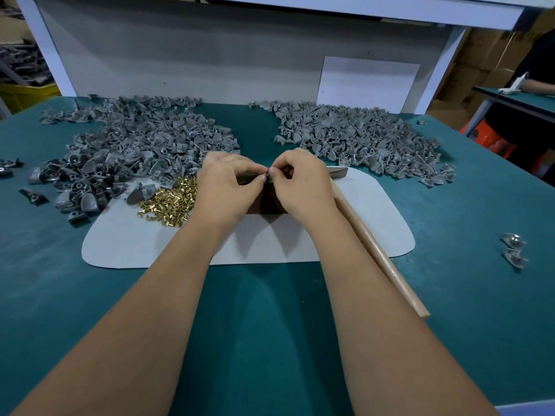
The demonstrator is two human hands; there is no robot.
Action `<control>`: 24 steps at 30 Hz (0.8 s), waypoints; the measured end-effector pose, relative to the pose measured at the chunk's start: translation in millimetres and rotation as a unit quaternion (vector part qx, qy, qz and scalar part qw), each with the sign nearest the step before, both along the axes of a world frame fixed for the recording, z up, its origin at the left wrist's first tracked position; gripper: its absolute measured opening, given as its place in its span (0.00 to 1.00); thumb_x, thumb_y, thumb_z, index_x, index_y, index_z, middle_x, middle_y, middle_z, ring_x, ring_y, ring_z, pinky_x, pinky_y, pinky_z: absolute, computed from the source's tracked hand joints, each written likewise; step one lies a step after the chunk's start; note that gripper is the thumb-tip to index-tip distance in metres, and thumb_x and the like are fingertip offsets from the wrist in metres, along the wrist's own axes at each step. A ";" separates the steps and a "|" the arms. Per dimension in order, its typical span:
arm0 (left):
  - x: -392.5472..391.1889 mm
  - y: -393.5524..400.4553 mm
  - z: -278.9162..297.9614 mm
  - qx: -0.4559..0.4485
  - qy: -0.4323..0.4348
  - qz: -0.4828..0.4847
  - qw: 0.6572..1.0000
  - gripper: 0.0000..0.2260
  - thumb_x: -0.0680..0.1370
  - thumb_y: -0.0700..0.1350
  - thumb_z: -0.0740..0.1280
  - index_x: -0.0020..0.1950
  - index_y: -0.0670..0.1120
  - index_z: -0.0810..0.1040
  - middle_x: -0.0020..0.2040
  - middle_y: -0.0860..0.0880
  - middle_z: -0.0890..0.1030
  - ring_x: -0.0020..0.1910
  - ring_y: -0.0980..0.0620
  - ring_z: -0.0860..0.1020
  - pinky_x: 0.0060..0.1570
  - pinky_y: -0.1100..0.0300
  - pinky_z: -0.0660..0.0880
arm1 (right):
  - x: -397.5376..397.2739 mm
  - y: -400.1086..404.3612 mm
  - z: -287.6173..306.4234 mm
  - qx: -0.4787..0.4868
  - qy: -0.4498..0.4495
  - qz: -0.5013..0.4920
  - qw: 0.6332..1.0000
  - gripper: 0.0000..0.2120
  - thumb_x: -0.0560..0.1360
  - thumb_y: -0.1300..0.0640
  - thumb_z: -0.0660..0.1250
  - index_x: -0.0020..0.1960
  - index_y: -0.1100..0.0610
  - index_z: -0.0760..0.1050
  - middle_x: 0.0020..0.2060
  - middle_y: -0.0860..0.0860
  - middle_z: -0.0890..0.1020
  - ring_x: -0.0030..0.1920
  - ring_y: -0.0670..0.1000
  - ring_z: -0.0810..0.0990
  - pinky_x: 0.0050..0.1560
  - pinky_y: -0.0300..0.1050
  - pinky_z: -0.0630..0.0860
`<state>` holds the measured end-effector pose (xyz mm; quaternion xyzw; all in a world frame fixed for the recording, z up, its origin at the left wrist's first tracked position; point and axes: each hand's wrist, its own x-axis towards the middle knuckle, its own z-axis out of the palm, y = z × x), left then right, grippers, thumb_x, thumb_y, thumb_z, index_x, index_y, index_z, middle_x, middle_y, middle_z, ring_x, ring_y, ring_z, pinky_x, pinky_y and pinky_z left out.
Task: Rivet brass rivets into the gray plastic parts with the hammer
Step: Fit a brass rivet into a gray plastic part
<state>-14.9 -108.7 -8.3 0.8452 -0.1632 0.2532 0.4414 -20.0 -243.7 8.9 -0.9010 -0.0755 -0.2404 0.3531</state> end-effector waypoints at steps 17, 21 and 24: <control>-0.9 -3.5 -3.5 -0.001 0.012 0.035 0.999 0.05 0.75 0.42 0.73 0.50 0.46 0.86 0.46 0.52 0.83 0.60 0.42 0.75 0.64 0.43 0.69 | -3.8 -5.0 -3.0 0.061 0.005 0.009 0.998 0.06 0.76 0.60 0.65 0.46 0.56 0.81 0.44 0.49 0.81 0.48 0.48 0.76 0.50 0.41 0.71; -1.6 -3.8 -3.1 -0.027 0.036 0.060 0.997 0.03 0.77 0.44 0.71 0.48 0.51 0.85 0.45 0.60 0.78 0.67 0.48 0.67 0.70 0.46 0.61 | -5.4 -12.7 5.2 0.250 0.040 -0.027 0.967 0.10 0.77 0.61 0.62 0.51 0.54 0.81 0.47 0.47 0.83 0.51 0.47 0.80 0.56 0.43 0.74; -2.3 -2.8 -2.4 -0.036 0.059 0.054 0.996 0.05 0.77 0.46 0.71 0.45 0.57 0.81 0.45 0.67 0.76 0.70 0.49 0.64 0.72 0.46 0.58 | -4.1 -19.0 6.1 0.297 0.057 -0.050 0.952 0.11 0.76 0.62 0.62 0.51 0.53 0.81 0.46 0.47 0.83 0.50 0.47 0.80 0.55 0.41 0.75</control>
